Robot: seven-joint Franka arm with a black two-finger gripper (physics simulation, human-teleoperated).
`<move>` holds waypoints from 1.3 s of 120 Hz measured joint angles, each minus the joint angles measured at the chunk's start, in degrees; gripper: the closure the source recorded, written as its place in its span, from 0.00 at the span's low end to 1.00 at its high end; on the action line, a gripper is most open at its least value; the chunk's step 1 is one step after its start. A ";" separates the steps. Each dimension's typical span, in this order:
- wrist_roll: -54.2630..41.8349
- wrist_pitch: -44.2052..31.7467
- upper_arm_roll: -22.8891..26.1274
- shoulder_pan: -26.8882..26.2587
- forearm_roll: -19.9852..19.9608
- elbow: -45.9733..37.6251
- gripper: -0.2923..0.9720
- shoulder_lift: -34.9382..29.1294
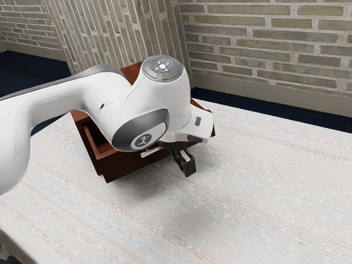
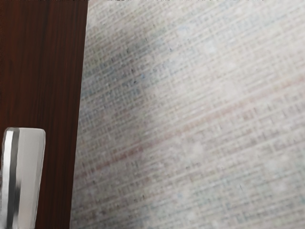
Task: Pull the drawer handle with one arm to open the drawer
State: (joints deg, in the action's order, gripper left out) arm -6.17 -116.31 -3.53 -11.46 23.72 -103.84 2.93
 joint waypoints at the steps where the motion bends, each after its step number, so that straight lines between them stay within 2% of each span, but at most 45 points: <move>1: 0.02 0.00 0.00 0.00 0.00 0.00 0.26 -0.01; 35: 0.58 0.33 -0.15 -0.51 0.11 0.03 0.32 -1.71; 52: 0.77 0.50 0.17 -0.15 0.19 0.22 0.42 -2.08; 61: 0.88 0.54 -0.18 -0.53 0.25 0.27 0.41 -2.16; 101: 0.98 0.67 0.11 0.51 0.33 0.72 0.28 -2.91; 146: 0.98 1.25 2.71 3.04 0.39 1.72 0.24 -4.99; 156: 0.99 3.60 4.42 2.46 -1.70 4.00 0.24 -6.38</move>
State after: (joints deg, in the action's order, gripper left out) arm -5.18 -112.71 0.89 -9.00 22.02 -99.84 -3.46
